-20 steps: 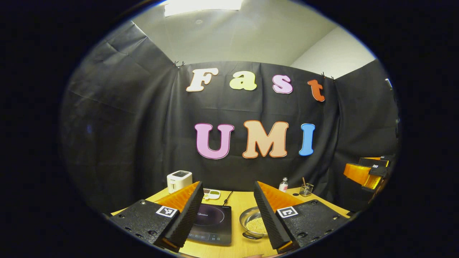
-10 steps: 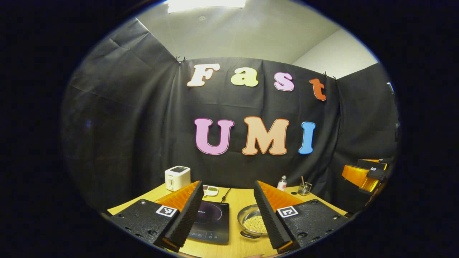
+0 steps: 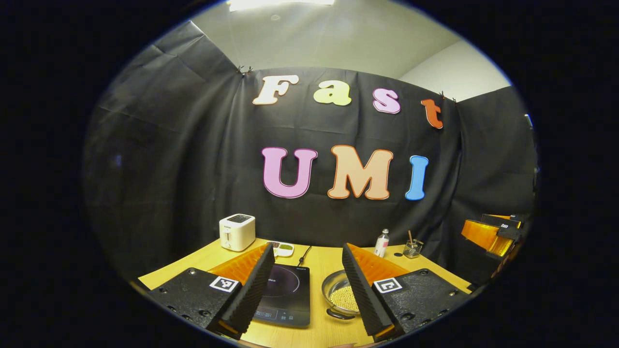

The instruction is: First push the handle of the pot to place it horizontally, then grasp the pot with both hands and set it on the induction cooktop.

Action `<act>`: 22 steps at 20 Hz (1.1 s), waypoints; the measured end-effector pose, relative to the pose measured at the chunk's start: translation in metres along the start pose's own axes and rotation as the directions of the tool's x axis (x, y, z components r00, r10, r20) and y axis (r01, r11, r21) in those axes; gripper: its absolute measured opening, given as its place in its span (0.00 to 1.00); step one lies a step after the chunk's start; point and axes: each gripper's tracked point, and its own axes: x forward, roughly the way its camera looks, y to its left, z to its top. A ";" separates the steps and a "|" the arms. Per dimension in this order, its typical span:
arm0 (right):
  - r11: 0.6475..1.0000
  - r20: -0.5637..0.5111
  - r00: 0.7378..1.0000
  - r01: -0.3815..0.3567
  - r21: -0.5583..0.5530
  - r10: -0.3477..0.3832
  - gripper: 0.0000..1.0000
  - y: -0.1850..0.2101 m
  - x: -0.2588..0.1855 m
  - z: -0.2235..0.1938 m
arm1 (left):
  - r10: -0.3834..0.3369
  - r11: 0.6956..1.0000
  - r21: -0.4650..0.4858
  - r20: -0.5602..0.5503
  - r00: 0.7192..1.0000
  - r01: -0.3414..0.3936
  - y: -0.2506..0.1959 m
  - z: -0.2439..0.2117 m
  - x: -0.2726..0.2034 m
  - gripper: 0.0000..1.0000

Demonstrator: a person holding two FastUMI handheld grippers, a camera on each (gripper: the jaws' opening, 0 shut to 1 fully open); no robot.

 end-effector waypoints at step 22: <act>0.969 -0.302 0.928 -0.243 -0.047 0.218 0.07 0.099 0.072 -0.150 | 0.061 0.992 0.114 0.024 0.998 -0.063 0.082 -0.095 0.022 0.87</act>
